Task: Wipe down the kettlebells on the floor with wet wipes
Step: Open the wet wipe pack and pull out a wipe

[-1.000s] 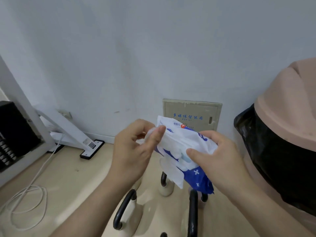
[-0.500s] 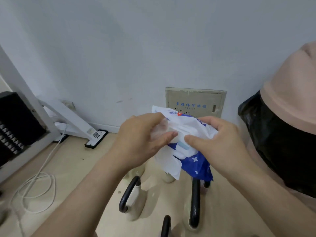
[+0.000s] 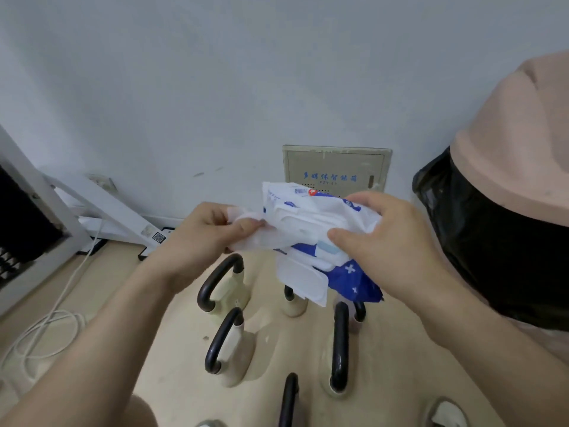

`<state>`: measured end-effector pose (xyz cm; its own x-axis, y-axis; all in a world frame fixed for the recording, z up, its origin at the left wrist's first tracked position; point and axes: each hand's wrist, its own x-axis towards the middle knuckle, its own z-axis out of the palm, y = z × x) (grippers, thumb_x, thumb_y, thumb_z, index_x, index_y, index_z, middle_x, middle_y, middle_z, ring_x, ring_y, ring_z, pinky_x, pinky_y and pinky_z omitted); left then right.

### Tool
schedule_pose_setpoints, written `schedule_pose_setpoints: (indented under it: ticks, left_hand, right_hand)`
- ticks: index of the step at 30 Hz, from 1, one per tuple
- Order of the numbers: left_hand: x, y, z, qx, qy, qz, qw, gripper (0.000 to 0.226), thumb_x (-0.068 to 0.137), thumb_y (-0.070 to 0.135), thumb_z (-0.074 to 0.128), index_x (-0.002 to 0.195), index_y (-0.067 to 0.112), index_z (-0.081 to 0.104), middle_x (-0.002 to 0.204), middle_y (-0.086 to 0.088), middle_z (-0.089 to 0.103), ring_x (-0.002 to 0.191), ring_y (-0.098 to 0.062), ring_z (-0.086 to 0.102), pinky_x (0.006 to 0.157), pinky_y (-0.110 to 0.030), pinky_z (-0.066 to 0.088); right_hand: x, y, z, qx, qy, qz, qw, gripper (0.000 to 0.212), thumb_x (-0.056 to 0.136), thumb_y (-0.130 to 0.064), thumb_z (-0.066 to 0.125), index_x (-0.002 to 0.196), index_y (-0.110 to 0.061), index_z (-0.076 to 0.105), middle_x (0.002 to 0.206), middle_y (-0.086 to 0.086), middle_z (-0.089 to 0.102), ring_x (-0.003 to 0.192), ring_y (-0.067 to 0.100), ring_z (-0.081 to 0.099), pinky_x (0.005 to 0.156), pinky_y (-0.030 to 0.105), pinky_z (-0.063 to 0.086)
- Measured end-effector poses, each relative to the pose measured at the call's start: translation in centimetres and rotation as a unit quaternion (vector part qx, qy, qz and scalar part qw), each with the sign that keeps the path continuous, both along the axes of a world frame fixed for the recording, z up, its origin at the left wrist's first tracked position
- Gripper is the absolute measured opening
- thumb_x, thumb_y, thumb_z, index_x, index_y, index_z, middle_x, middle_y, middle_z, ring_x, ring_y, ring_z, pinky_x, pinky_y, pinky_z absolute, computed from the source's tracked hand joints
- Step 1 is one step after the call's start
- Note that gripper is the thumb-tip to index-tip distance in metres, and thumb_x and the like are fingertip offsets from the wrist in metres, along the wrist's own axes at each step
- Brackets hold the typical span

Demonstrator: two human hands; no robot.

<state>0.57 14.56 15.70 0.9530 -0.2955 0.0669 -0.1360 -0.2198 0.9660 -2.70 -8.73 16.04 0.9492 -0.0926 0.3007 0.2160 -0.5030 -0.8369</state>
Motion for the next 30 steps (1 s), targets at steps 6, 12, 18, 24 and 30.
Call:
schedule_pose_setpoints:
  ticks: [6,12,18,24,30]
  left_hand:
    - [-0.2,-2.4,0.2,-0.325,0.036,0.080,0.942,0.031,0.093,0.031,0.053,0.079,0.014,0.074,0.090,-0.007,0.072,0.100,-0.022,0.068,0.088,-0.037,0.055]
    - [0.3,-1.1,2.2,-0.443,0.041,0.130,0.886,0.043,0.097,0.043,0.045,0.062,0.018,0.045,0.052,0.006,0.040,0.045,-0.008,0.039,0.043,-0.019,0.041]
    - [-0.6,-0.6,-0.1,0.277,-0.188,0.082,0.939,0.019,0.086,0.027,0.067,0.104,0.032,0.064,0.058,0.021,0.057,0.055,0.000,0.051,0.055,-0.012,0.038]
    - [-1.3,-3.8,-1.3,0.371,-0.261,0.039,0.891,0.039,0.087,0.034,0.061,0.123,0.046,0.053,0.093,0.025,0.064,0.078,-0.006,0.056,0.071,-0.025,0.048]
    - [-1.6,-4.3,-0.9,0.368,-0.270,0.024,0.889,0.059,0.081,0.029,0.057,0.129,0.053,0.032,0.084,0.017,0.058,0.069,-0.009,0.049,0.058,-0.013,0.037]
  right_hand:
    - [0.7,-0.4,0.4,0.193,0.086,0.022,0.977,0.028,0.075,-0.015,0.079,0.083,-0.034,0.060,0.083,-0.015,0.067,0.074,0.010,0.069,0.067,0.030,0.061]
    - [-0.3,0.5,0.2,-0.007,0.017,0.011,1.000,0.030,0.079,-0.021,0.073,0.099,-0.036,0.056,0.082,-0.022,0.057,0.078,0.008,0.060,0.065,0.023,0.052]
    - [1.0,-0.6,0.1,0.047,0.029,-0.024,0.998,0.030,0.078,-0.019,0.075,0.085,-0.038,0.053,0.081,-0.023,0.053,0.081,0.009,0.059,0.073,0.031,0.055]
    - [1.1,-1.2,0.2,0.182,0.059,0.015,0.981,0.034,0.076,-0.010,0.078,0.074,-0.035,0.056,0.074,-0.018,0.063,0.064,0.004,0.066,0.057,0.019,0.056]
    - [1.1,-2.1,0.4,0.228,0.071,0.037,0.970,0.027,0.075,-0.008,0.079,0.085,-0.028,0.065,0.075,-0.012,0.071,0.068,0.009,0.071,0.053,0.020,0.056]
